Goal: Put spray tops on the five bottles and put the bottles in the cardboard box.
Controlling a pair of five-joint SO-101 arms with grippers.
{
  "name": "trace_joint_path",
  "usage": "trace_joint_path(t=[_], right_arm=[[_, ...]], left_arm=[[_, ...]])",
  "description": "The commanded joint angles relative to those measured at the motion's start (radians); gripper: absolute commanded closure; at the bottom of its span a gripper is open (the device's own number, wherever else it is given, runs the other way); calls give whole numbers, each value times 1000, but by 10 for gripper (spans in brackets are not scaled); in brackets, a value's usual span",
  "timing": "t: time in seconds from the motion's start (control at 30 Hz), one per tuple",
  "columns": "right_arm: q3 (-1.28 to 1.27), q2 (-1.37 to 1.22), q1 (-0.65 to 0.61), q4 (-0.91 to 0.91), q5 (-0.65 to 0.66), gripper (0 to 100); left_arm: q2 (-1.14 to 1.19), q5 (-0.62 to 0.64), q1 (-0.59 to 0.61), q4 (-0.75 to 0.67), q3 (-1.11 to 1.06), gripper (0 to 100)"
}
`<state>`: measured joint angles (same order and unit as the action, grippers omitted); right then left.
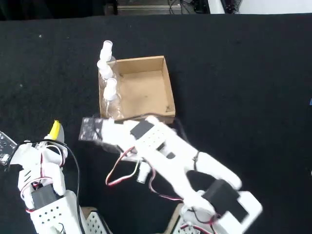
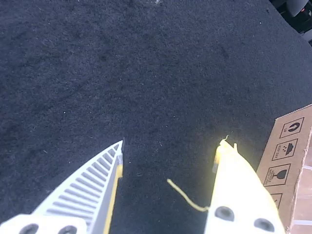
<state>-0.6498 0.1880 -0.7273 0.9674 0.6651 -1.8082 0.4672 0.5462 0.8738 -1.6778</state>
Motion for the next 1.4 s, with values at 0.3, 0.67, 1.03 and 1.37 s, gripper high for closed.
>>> trace_joint_path(t=[0.3, 0.67, 1.03, 1.37], right_arm=[[182, 360, 46, 451, -75, 881], [197, 426, 652, 598, 71, 884], [82, 16, 1373, 143, 63, 883], [139, -120, 1441, 155, 11, 783]], left_arm=[[-12, 6, 1, -23, -21, 725], [-12, 6, 1, -23, -21, 725], [-12, 6, 1, -23, -21, 725], [-12, 5, 1, -23, -21, 725]])
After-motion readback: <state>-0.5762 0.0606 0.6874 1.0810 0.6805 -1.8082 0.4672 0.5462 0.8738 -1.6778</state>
